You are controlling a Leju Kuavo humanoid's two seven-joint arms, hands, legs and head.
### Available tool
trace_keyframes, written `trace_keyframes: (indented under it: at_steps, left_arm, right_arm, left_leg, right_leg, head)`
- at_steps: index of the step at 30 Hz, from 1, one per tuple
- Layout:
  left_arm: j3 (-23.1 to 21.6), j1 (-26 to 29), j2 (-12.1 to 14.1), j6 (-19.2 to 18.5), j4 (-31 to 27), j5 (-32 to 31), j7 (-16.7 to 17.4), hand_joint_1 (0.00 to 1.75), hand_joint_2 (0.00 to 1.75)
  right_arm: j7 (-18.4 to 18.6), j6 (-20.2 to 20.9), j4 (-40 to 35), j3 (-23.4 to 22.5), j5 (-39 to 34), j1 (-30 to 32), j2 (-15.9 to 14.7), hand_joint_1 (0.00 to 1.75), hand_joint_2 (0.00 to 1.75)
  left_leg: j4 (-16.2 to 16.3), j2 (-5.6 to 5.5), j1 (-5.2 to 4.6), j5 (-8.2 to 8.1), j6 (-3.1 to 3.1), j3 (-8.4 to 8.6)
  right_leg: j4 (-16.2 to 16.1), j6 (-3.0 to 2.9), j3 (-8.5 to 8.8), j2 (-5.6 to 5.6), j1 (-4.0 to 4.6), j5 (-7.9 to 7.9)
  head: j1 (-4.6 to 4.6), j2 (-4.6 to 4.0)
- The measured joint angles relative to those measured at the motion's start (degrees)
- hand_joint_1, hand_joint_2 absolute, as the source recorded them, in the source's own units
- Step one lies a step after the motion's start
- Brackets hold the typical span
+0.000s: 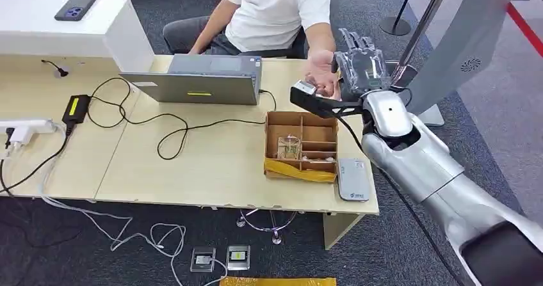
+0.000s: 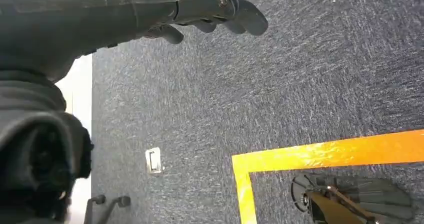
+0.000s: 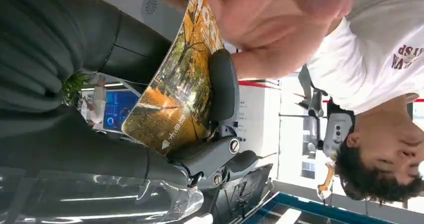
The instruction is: Pass the card to the sensor for recognition and then transmit it.
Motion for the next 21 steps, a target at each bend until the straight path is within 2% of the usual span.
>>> trace_keyframes:
  at_steps: [9,10,11,12,16,17,21]
  left_arm:
    - [-0.3,-0.6,0.2,-1.1,0.0,-1.3,1.5,0.0,0.0]
    - [-0.3,-0.6,0.3,-1.1,0.0,-1.4,1.5,0.0,0.0]
    - [-0.3,-0.6,0.3,-1.2,0.0,-1.4,1.6,0.0,0.0]
    - [-0.4,-0.6,0.3,-1.2,0.0,-1.5,1.6,0.0,0.0]
    - [-0.4,-0.6,0.5,-1.2,0.0,-1.6,1.6,0.0,0.0]
    - [-0.4,-0.7,0.6,-1.3,0.0,-1.6,1.6,0.0,0.0]
    - [-0.4,-0.6,0.6,-1.4,0.0,-1.6,1.7,0.0,0.0]
  right_arm:
    - [-1.7,-2.7,7.8,2.4,0.4,-1.1,4.0,1.75,1.75]
    - [-1.7,-2.7,7.9,2.6,0.4,-1.1,4.1,1.68,1.75]
    - [-1.7,-2.7,8.3,2.9,0.4,-1.1,4.1,0.58,1.75]
    - [-1.7,-2.7,8.7,3.1,0.3,-1.2,4.2,0.0,1.75]
    - [-1.6,-3.1,11.1,3.7,-0.3,-1.4,5.2,0.0,1.75]
    - [-1.6,-3.3,11.6,3.8,-0.5,-1.4,5.4,0.0,0.0]
    - [-1.7,-4.6,13.6,4.4,-1.4,-1.4,6.0,0.0,0.0]
  left_leg:
    - [0.0,-0.01,0.05,0.01,-0.02,0.01]
    - [0.0,-0.01,0.04,0.01,-0.02,0.0]
    - [0.0,-0.01,0.04,0.01,-0.02,-0.01]
    - [0.0,-0.03,0.04,0.01,-0.02,-0.02]
    - [0.0,0.03,0.04,0.01,-0.02,0.0]
    - [0.0,0.02,0.04,0.01,-0.02,0.0]
    - [0.0,0.02,0.05,0.01,-0.02,0.01]
  right_leg:
    - [0.0,0.0,0.01,-0.02,0.05,0.0]
    - [0.0,0.0,0.01,-0.02,0.05,0.0]
    - [0.0,0.0,0.01,-0.01,0.05,0.0]
    - [0.0,0.0,0.01,-0.02,0.05,0.0]
    - [0.0,0.0,0.0,0.05,0.05,0.0]
    - [0.0,0.0,0.0,0.03,0.05,0.0]
    - [0.0,0.0,-0.01,0.03,0.05,0.0]
  head:
    - [0.0,0.0]
    - [0.02,0.02]
    - [0.0,0.0]
    - [0.02,0.02]
    - [0.0,0.0]
    - [0.02,0.0]
    - [0.0,0.0]
